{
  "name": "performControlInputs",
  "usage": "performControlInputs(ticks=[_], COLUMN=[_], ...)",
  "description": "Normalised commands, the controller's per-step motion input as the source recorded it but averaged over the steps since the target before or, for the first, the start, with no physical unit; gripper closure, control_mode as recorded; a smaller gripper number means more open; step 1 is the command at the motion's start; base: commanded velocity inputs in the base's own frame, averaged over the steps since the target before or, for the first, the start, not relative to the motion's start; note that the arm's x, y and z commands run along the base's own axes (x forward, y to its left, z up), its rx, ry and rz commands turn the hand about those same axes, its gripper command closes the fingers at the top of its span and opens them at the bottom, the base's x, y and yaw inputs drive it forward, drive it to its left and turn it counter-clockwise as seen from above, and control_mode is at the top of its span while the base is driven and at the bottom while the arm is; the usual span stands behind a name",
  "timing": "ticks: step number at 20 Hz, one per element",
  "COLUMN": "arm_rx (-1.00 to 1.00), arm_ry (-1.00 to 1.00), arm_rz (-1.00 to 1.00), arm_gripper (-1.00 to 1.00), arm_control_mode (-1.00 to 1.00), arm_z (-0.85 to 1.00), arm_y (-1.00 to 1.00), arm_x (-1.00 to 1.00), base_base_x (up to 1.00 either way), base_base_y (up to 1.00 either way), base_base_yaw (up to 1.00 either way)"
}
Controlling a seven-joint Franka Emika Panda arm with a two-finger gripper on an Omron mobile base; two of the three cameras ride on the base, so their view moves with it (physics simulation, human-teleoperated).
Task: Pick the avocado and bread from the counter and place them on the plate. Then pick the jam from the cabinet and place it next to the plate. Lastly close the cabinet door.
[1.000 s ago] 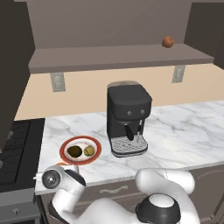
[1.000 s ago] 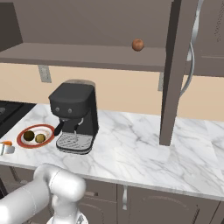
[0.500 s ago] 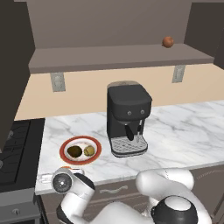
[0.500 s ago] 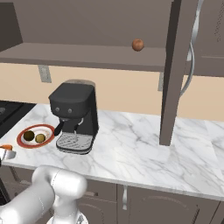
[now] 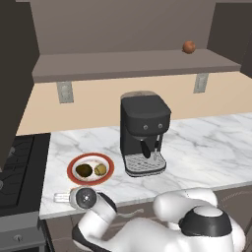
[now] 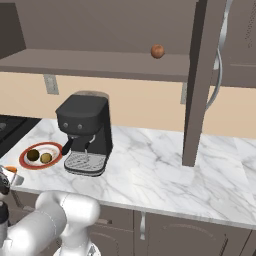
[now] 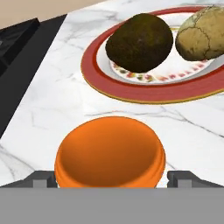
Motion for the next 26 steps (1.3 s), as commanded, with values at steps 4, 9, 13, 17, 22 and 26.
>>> performControlInputs(ticks=[4,9,13,17,22,26], arm_rx=[0.11,0.06,0.01,0.01,0.00,0.00], arm_ry=[0.17,0.12,0.07,-0.05,-0.17,-0.15], arm_rz=[0.00,0.00,0.00,0.00,0.00,0.00], arm_gripper=[-1.00,-1.00,-1.00,-1.00,-1.00,-1.00], arm_control_mode=[-1.00,-1.00,-1.00,-1.00,-1.00,-1.00], arm_z=[-0.16,-0.02,0.00,0.18,0.52,0.55], arm_y=[0.00,0.00,0.00,0.00,0.04,0.00], arm_x=[-0.02,-0.17,-0.33,-0.68,-0.57,-0.54], base_base_x=[0.00,0.00,0.00,0.00,0.00,0.00], base_base_y=[0.00,0.00,0.00,0.00,0.00,0.00], base_base_yaw=[0.00,0.00,0.00,0.00,0.00,0.00])
